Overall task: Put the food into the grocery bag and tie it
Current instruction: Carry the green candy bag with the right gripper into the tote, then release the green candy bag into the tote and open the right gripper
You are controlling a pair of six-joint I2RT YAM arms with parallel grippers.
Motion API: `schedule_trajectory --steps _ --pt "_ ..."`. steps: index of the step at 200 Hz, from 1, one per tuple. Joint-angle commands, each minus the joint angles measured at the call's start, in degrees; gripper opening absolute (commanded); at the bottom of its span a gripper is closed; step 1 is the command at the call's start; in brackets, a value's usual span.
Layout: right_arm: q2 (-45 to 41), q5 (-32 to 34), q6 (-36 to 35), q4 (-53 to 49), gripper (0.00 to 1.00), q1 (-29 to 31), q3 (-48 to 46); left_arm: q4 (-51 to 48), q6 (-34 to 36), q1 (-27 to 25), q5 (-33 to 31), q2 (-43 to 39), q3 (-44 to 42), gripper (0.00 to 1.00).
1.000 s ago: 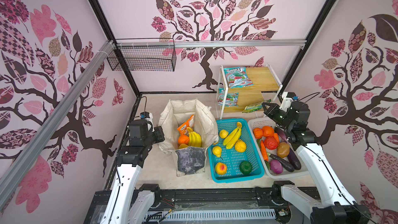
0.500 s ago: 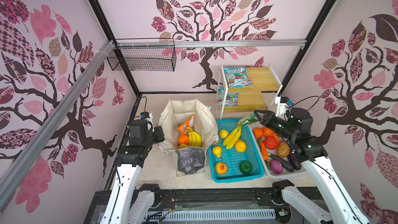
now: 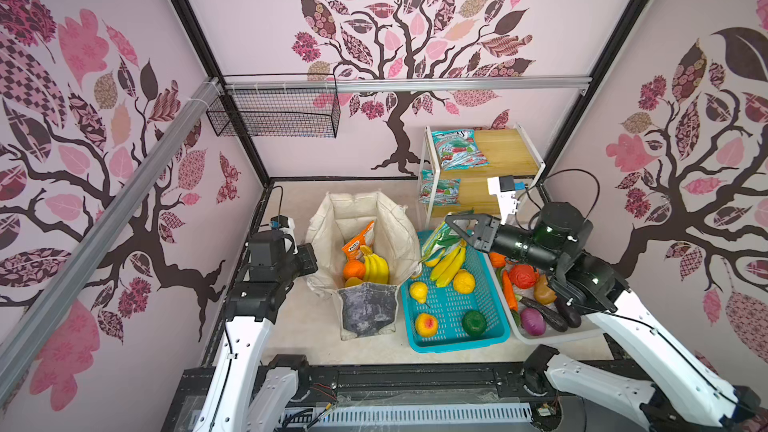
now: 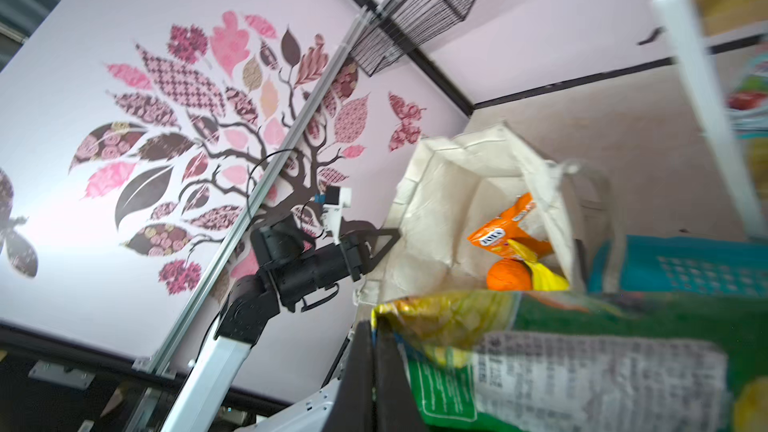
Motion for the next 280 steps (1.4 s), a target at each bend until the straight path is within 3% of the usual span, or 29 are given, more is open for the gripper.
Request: schedule_trajectory --steps 1,41,132,152,171,219,280 --pt "6.1 6.6 -5.3 2.3 0.00 6.9 7.7 1.6 0.8 0.2 0.3 0.0 -1.3 0.00" --pt "19.9 6.0 -6.2 4.3 0.00 11.7 16.6 1.8 0.7 0.1 0.3 -0.2 -1.4 0.00" --pt "44.7 7.3 -6.6 4.7 0.00 12.4 25.2 1.6 0.8 0.2 0.2 -0.1 -1.2 0.00" --pt "46.2 4.4 -5.8 7.8 0.00 12.4 24.3 1.6 0.8 0.2 0.2 -0.2 -1.4 0.00" --pt "46.3 5.9 -6.3 7.4 0.00 12.4 22.6 1.6 0.8 0.2 0.3 -0.2 -1.3 0.00" --pt "41.5 19.0 -9.5 -0.2 0.02 12.4 13.1 1.8 0.8 0.1 0.7 0.1 -1.3 0.00" --pt "36.6 24.5 -10.8 -7.0 0.08 12.4 10.2 1.7 0.8 0.2 0.6 0.3 -1.4 0.00"
